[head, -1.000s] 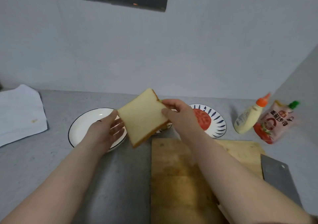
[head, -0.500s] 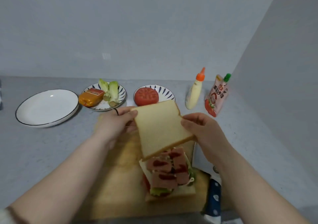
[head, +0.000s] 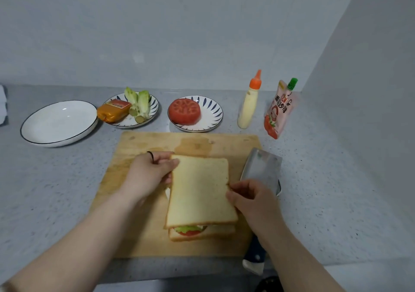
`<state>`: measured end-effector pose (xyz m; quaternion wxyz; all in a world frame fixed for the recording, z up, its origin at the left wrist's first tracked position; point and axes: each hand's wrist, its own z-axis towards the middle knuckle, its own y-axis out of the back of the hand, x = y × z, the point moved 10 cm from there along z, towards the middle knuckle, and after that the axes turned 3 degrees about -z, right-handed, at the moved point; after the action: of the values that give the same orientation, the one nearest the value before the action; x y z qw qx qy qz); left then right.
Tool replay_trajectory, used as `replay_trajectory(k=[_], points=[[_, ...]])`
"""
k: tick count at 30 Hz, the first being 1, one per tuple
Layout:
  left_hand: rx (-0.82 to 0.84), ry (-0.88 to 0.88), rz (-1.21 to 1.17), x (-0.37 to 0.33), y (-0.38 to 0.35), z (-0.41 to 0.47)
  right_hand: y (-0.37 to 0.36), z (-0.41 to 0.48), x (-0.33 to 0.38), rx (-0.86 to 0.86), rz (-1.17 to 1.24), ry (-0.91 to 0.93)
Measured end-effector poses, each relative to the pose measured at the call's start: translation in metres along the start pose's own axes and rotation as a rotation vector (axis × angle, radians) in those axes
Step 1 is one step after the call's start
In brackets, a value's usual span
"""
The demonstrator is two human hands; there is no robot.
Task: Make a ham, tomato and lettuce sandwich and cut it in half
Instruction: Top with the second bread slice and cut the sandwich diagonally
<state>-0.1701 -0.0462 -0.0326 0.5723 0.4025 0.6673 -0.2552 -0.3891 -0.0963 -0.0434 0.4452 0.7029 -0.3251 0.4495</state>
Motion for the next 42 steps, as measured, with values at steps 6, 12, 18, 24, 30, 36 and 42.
replay_trajectory(k=[6, 12, 18, 24, 30, 36, 42], points=[[0.0, -0.006, 0.049, 0.01, -0.003, 0.002, -0.001, -0.002, -0.006, 0.003, -0.053, -0.016], [-0.074, -0.043, 0.139, 0.019, 0.004, 0.004, -0.001, -0.001, -0.009, 0.013, -0.115, 0.004], [-0.111, -0.086, 0.206, 0.021, 0.01, 0.002, -0.007, 0.002, -0.008, 0.045, -0.27, 0.044], [-0.098, -0.086, 0.285, 0.022, 0.01, -0.004, 0.003, 0.005, 0.003, -0.078, -0.449, 0.117], [0.001, -0.412, 0.533, -0.002, -0.025, -0.034, -0.054, 0.008, 0.04, 0.033, -0.831, 0.462], [0.143, -0.503, 0.988, 0.013, -0.057, -0.038, -0.084, 0.006, 0.018, 0.131, -1.062, 0.398], [0.156, -0.586, 1.075, 0.012, -0.058, -0.039, -0.073, -0.004, 0.032, -0.038, -1.135, 0.287]])
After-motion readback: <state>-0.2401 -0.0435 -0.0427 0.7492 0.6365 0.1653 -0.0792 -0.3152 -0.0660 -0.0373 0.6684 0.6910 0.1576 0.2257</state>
